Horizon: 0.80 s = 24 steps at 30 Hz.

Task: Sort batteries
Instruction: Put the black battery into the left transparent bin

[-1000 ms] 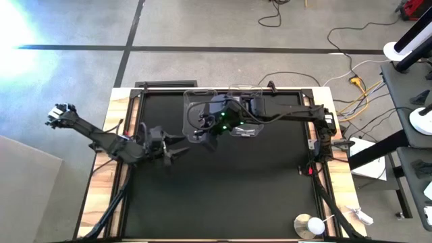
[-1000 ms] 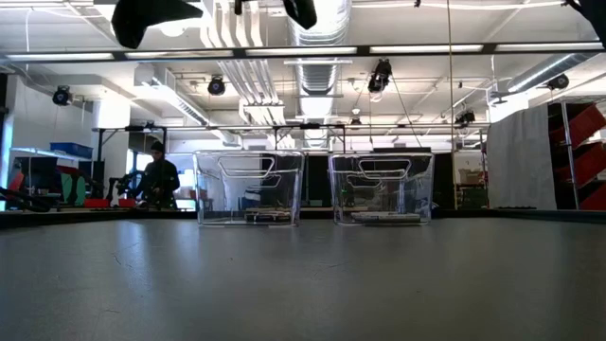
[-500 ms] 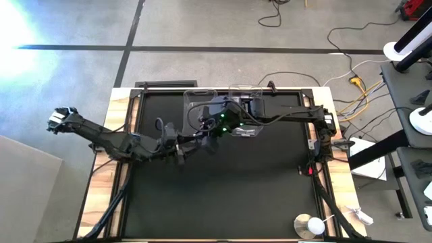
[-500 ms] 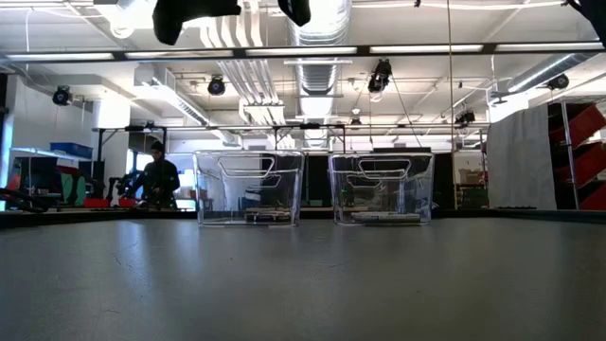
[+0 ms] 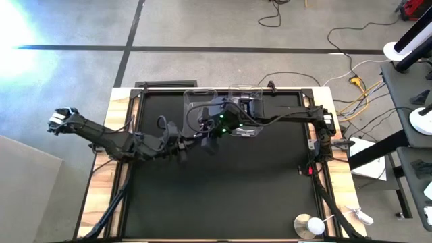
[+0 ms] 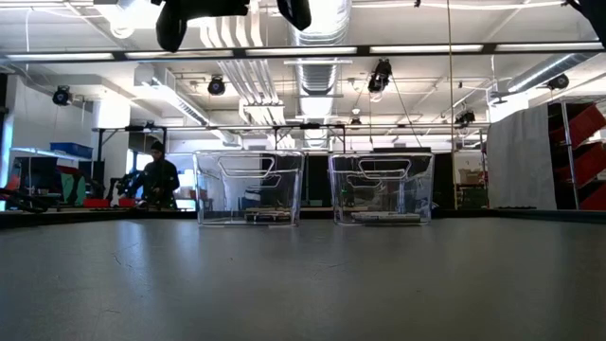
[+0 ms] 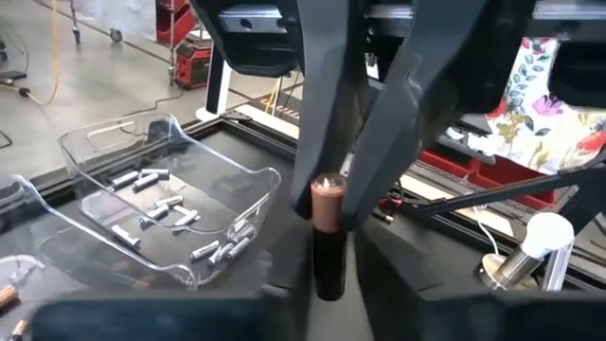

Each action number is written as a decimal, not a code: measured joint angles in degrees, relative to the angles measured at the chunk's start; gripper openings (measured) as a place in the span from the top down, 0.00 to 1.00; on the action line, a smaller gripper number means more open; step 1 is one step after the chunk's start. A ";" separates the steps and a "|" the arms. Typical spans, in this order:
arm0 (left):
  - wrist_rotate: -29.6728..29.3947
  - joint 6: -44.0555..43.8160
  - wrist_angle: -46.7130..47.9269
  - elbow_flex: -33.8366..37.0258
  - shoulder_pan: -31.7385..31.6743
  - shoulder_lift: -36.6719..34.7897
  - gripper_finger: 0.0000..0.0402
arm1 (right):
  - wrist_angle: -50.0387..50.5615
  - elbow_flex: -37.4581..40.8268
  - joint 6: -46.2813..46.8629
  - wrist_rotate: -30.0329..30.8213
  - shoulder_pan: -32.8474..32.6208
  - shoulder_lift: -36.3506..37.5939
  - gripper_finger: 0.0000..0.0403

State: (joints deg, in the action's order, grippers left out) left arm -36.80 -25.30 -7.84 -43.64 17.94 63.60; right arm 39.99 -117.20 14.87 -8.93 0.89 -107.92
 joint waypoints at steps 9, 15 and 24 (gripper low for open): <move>2.46 -1.79 5.56 -3.42 -1.56 1.15 0.94 | 1.45 -0.53 0.07 0.49 0.00 0.19 0.88; 7.92 1.41 23.09 -13.76 -7.24 2.50 0.96 | 4.41 -6.12 -1.01 3.50 -0.07 3.59 0.76; 22.99 1.27 42.99 -24.08 -26.21 14.09 0.96 | 13.85 -8.78 2.07 12.57 -3.49 11.28 0.65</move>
State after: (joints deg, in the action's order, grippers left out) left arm -13.81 -24.03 35.15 -67.71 -8.27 77.68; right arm 53.85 -125.97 16.94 3.64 -2.61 -96.64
